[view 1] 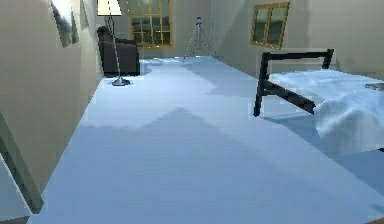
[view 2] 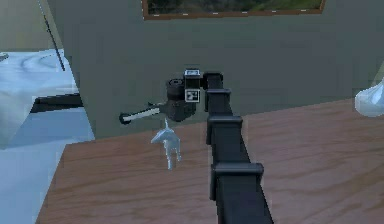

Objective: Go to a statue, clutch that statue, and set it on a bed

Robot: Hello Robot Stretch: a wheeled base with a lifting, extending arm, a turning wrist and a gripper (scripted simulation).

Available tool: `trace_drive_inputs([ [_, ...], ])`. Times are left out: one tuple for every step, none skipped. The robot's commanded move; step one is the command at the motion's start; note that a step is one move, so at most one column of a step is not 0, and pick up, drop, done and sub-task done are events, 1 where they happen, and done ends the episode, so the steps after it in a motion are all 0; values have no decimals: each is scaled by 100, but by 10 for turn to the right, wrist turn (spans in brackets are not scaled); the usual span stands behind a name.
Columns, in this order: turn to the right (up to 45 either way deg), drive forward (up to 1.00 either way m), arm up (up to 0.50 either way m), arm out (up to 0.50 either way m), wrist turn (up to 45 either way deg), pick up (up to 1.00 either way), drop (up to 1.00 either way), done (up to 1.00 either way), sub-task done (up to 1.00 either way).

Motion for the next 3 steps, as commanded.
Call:
trace_drive_inputs([
  [0,0,0,0,270,0,0,0,0],
  [0,0,-30,0,0,0,0,0,0],
  [0,0,0,0,0,100,0,0,0],
])
